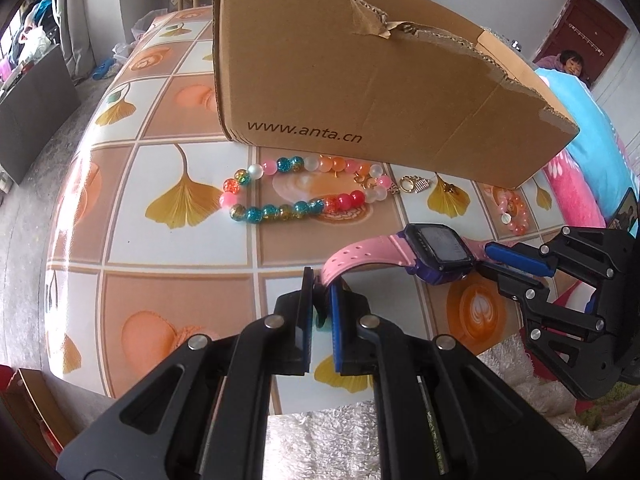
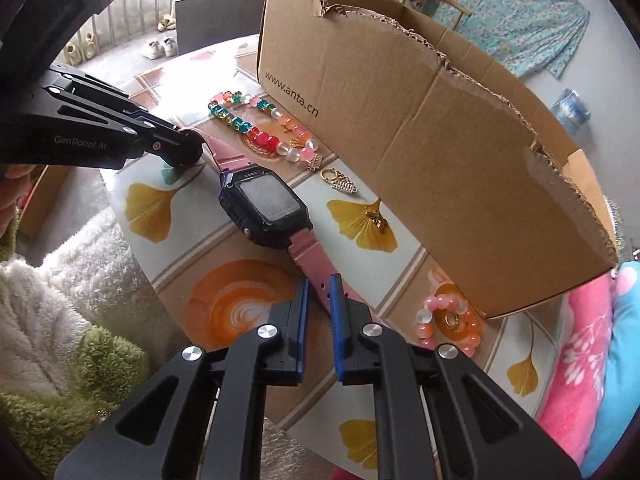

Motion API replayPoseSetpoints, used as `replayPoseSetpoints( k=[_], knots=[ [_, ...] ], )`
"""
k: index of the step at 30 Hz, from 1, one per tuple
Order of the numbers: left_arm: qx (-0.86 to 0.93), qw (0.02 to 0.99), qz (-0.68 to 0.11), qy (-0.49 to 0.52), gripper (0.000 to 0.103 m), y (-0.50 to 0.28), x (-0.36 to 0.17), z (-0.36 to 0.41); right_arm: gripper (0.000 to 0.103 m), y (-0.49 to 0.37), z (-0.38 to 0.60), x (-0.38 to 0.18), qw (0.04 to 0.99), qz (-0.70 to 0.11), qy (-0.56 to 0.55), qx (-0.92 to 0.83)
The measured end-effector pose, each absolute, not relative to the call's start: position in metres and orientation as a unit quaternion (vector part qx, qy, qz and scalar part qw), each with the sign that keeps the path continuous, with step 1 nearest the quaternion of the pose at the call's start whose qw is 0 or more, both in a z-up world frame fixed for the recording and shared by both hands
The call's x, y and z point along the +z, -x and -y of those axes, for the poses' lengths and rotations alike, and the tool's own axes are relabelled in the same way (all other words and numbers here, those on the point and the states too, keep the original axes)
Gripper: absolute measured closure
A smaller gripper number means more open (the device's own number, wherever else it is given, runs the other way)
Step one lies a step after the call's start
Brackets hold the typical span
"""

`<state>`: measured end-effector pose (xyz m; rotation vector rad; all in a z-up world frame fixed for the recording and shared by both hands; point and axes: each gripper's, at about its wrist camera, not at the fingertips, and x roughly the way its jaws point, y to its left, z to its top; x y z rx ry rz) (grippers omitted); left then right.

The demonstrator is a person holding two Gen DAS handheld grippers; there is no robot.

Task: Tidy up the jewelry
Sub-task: 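Grasp the pink watch strap with the right gripper and lift it, then carry the watch into the cardboard box with the right gripper and release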

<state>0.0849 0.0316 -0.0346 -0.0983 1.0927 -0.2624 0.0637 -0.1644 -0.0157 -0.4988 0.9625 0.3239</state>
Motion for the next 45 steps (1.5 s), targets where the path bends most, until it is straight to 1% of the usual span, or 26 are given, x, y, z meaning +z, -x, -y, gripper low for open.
replayPoseSetpoints(
  k=[3, 5, 12, 14, 15, 16, 18, 23, 32, 36, 37, 38, 40, 45],
  knots=[
    [-0.124, 0.847, -0.515, 0.044, 0.096, -0.084, -0.035, -0.031, 0.098, -0.056, 0.154, -0.023, 0.847, -0.435, 0.283, 0.119],
    [-0.116, 0.852, -0.510, 0.032, 0.096, -0.082, -0.035, -0.028, 0.099, -0.051, 0.151, -0.028, 0.846, -0.421, 0.312, 0.092],
    [-0.116, 0.857, -0.501, 0.021, 0.096, -0.080, -0.034, -0.027, 0.099, -0.045, 0.154, -0.026, 0.853, -0.419, 0.298, 0.088],
    [-0.117, 0.856, -0.503, 0.021, 0.096, -0.080, -0.034, -0.027, 0.095, -0.051, 0.155, -0.024, 0.855, -0.428, 0.270, 0.112],
    [-0.118, 0.856, -0.504, 0.021, 0.096, -0.080, -0.033, -0.028, 0.086, -0.050, 0.155, -0.022, 0.855, -0.430, 0.259, 0.127],
    [-0.119, 0.854, -0.505, 0.023, 0.096, -0.081, -0.033, -0.028, 0.074, -0.050, 0.153, -0.021, 0.856, -0.428, 0.259, 0.132],
    [-0.122, 0.851, -0.510, 0.029, 0.096, -0.082, -0.032, -0.029, 0.063, -0.050, 0.148, -0.019, 0.857, -0.415, 0.268, 0.145],
    [-0.135, 0.850, -0.509, 0.036, 0.096, -0.082, -0.024, -0.032, 0.063, -0.060, 0.141, -0.019, 0.849, -0.410, 0.273, 0.190],
    [-0.173, 0.855, -0.485, 0.056, 0.096, -0.078, 0.011, -0.036, 0.063, -0.091, 0.141, -0.016, 0.840, -0.435, 0.222, 0.238],
    [-0.184, 0.854, -0.478, 0.086, 0.096, -0.080, 0.022, -0.045, 0.072, -0.090, 0.142, -0.017, 0.843, -0.438, 0.203, 0.238],
    [-0.184, 0.855, -0.477, 0.089, 0.096, -0.080, 0.024, -0.046, 0.073, -0.090, 0.143, -0.018, 0.844, -0.437, 0.201, 0.235],
    [-0.182, 0.856, -0.476, 0.088, 0.096, -0.080, 0.024, -0.047, 0.073, -0.089, 0.143, -0.019, 0.846, -0.436, 0.201, 0.233],
    [-0.173, 0.858, -0.477, 0.082, 0.096, -0.081, 0.021, -0.049, 0.079, -0.090, 0.143, -0.019, 0.849, -0.436, 0.201, 0.223],
    [-0.159, 0.860, -0.480, 0.070, 0.098, -0.081, 0.012, -0.048, 0.085, -0.089, 0.144, -0.021, 0.857, -0.430, 0.196, 0.207]
  ],
)
